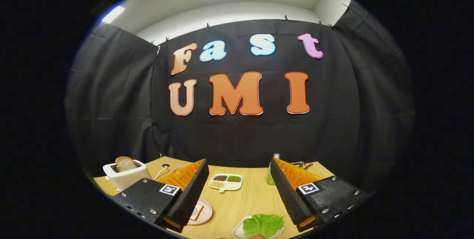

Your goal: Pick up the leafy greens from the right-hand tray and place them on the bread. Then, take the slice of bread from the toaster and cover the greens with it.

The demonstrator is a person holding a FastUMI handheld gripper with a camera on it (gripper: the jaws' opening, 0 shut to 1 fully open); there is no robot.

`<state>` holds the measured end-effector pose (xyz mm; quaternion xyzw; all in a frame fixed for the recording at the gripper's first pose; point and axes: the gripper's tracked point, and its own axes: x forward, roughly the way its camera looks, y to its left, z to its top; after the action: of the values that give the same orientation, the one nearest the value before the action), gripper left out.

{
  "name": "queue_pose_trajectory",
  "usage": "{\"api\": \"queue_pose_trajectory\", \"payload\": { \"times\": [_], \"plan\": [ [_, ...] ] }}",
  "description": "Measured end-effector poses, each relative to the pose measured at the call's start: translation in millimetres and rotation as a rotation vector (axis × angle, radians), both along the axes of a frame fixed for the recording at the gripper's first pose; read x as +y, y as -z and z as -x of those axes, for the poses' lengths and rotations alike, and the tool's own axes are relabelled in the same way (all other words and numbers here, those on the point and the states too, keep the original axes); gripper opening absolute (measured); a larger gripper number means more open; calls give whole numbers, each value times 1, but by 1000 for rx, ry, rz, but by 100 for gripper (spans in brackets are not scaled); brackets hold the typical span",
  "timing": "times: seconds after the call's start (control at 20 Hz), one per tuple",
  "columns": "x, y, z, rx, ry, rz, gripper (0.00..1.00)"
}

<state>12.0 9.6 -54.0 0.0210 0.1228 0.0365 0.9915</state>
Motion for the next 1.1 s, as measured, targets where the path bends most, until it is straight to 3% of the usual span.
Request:
{"api": "queue_pose_trajectory", "payload": {
  "times": [0.45,0.7,1.1],
  "plan": [
    [-11,109,6,434,-44,13,100],
    [-13,178,34,732,-97,15,99],
    [-31,251,55,998,-115,62,98]
  ]
}}
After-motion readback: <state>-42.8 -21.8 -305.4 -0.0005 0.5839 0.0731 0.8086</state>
